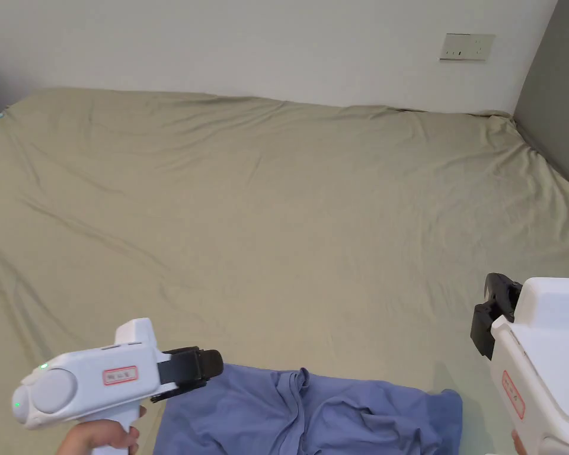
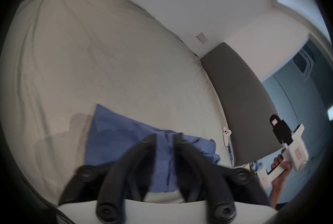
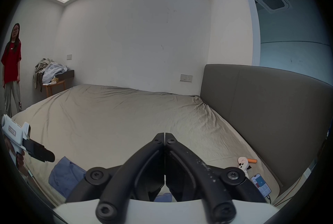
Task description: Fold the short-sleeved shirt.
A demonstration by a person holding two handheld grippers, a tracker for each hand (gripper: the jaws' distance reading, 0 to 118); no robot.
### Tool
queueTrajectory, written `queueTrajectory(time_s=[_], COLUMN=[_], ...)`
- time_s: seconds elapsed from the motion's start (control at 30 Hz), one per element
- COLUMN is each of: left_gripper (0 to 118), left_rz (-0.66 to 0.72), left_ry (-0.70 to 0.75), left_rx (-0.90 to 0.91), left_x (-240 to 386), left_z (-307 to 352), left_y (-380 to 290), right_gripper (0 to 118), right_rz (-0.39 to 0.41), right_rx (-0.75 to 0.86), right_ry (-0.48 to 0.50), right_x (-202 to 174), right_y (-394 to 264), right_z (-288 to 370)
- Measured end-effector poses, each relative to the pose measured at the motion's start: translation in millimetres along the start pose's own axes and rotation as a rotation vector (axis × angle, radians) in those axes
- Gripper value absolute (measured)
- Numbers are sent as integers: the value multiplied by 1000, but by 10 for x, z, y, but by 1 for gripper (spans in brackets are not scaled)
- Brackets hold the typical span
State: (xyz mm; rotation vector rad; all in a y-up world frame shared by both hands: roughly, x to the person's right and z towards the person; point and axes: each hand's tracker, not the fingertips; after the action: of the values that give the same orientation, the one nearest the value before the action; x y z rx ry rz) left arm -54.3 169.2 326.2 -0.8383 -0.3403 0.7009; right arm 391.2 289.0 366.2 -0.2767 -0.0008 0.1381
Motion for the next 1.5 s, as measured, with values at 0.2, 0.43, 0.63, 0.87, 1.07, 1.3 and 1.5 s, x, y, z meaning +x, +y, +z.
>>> queueTrajectory(time_s=[0.2,0.43,0.63,0.87,1.07,1.3,1.5], left_gripper=[116,103,69,13,10,8,8], left_rz=[48,105,13,-77,-127,-107,-234], left_ry=[56,21,75,133,166,291,430], left_rx=[-79,-157,-175,-163,-107,12,72], left_x=[-487,-813,-771,-655,-448,-613,-390], left_z=[-24,-327,-414,-415,-259,370,748], left_y=[23,-120,-181,-247,-229,11,49], right_gripper=[2,2,2,2,2,2,2], right_rz=[8,22,19,8,12,8,5], right_rx=[-16,-34,-49,-46,-36,-12,-7], right_ry=[11,13,5,7,11,21,37], right_x=[-73,-99,-70,-68,-75,-79,-86], right_y=[-20,-44,-72,-65,-29,32,37], right_z=[-43,-84,-103,-102,-80,-56,-47])
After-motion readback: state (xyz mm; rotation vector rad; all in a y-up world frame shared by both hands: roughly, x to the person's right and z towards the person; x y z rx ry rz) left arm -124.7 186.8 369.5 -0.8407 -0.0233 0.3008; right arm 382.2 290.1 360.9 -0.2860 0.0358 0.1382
